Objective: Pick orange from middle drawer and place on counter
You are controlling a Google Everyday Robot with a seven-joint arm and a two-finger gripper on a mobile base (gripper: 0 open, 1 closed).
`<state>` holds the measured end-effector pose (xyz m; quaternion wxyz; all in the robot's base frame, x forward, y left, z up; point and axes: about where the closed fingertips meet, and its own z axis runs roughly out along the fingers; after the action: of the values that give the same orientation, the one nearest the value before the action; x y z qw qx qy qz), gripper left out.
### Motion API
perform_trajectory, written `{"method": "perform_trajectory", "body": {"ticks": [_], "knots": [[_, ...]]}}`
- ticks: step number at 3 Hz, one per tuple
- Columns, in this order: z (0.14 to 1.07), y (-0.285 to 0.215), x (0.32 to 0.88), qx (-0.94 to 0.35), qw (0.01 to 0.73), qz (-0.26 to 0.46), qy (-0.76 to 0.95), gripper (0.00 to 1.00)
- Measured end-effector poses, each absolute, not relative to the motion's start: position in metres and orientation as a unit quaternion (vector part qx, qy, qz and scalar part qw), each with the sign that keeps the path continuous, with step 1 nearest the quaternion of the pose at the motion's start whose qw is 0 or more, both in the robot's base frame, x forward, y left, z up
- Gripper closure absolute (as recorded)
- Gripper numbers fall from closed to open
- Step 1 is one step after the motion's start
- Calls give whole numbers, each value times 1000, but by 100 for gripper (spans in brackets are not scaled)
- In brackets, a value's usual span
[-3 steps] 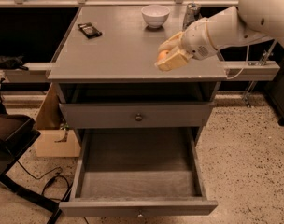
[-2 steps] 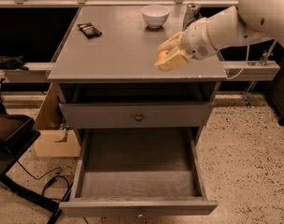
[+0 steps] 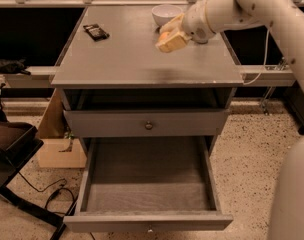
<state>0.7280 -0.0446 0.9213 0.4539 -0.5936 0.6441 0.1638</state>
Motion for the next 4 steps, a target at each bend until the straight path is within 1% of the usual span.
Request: {"method": "perform_trajectory", "body": {"ticks": [1, 2, 3, 4], "knots": [[922, -21, 788, -570, 474, 160, 652, 100], [908, 13, 828, -543, 476, 182, 667, 100], [878, 54, 843, -531, 446, 221, 686, 100], [843, 88, 839, -519, 405, 277, 700, 100]]}}
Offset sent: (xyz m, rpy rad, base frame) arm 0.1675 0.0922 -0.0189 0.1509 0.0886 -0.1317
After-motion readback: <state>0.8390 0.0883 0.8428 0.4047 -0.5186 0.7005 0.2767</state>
